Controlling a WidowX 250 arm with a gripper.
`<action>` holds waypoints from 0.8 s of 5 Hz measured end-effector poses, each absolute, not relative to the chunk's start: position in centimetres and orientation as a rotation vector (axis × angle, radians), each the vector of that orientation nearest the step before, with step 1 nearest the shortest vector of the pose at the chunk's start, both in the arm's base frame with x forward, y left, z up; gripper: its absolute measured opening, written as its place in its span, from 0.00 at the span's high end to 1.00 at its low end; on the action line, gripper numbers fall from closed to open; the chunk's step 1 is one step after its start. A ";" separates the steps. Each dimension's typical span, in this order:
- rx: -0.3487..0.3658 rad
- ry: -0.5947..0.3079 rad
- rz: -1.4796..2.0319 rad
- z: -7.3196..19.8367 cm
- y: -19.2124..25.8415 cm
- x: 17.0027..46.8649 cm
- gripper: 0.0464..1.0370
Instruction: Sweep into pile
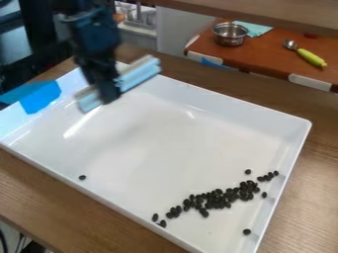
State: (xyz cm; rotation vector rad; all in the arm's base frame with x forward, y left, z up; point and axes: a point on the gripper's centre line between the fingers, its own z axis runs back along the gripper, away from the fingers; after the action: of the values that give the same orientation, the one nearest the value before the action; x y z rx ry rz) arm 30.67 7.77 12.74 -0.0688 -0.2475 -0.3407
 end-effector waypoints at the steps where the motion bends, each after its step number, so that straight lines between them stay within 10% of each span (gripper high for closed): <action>1: -0.050 -0.242 -0.254 11.3 10.4 29.2 0.66; 4: -0.047 -0.169 -0.200 7.7 11.1 28.2 0.66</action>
State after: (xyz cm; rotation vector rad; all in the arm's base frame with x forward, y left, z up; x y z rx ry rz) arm 28.17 11.10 7.72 -0.0473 -0.1692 -0.2002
